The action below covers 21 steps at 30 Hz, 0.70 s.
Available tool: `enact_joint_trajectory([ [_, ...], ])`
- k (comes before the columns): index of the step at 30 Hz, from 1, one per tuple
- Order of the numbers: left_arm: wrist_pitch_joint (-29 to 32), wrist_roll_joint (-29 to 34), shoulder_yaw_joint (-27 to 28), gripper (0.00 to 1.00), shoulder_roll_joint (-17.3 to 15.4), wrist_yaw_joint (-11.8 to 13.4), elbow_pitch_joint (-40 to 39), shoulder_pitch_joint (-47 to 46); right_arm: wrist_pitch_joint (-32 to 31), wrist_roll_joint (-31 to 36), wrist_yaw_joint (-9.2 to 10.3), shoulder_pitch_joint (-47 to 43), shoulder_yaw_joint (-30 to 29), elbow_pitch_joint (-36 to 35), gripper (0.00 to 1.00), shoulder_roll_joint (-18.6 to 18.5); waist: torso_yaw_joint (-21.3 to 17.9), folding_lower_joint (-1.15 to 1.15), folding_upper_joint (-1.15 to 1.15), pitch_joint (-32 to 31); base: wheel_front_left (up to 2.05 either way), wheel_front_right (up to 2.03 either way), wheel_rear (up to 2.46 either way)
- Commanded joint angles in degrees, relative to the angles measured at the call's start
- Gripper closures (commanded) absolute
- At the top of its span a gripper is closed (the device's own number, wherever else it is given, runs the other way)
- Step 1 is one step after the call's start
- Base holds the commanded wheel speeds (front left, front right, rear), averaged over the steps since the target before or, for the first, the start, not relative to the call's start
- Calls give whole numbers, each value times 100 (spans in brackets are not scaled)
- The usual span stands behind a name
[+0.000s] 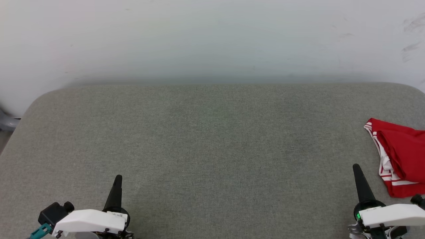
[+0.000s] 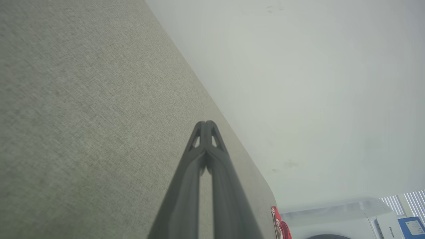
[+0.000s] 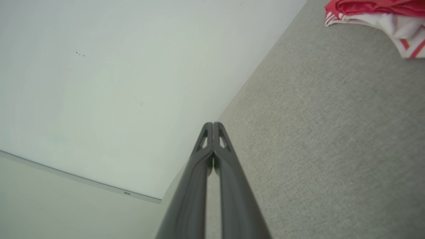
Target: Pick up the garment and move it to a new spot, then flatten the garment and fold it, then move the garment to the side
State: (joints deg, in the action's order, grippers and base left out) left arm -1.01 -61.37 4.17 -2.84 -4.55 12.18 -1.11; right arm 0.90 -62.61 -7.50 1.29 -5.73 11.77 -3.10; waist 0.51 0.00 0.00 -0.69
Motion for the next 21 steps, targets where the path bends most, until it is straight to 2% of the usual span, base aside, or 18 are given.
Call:
enact_joint_trajectory([
  [1,42,-126,31,100,-9,-46,-37,-134,-27,-135,0,133,-17,-22,100,11,-1,0,0,1,0,0,0],
  [21,330,-1286,115,100,-8,-150,54,-304,-308,-1244,1,288,-46,72,100,18,-17,0,0,30,0,0,0],
])
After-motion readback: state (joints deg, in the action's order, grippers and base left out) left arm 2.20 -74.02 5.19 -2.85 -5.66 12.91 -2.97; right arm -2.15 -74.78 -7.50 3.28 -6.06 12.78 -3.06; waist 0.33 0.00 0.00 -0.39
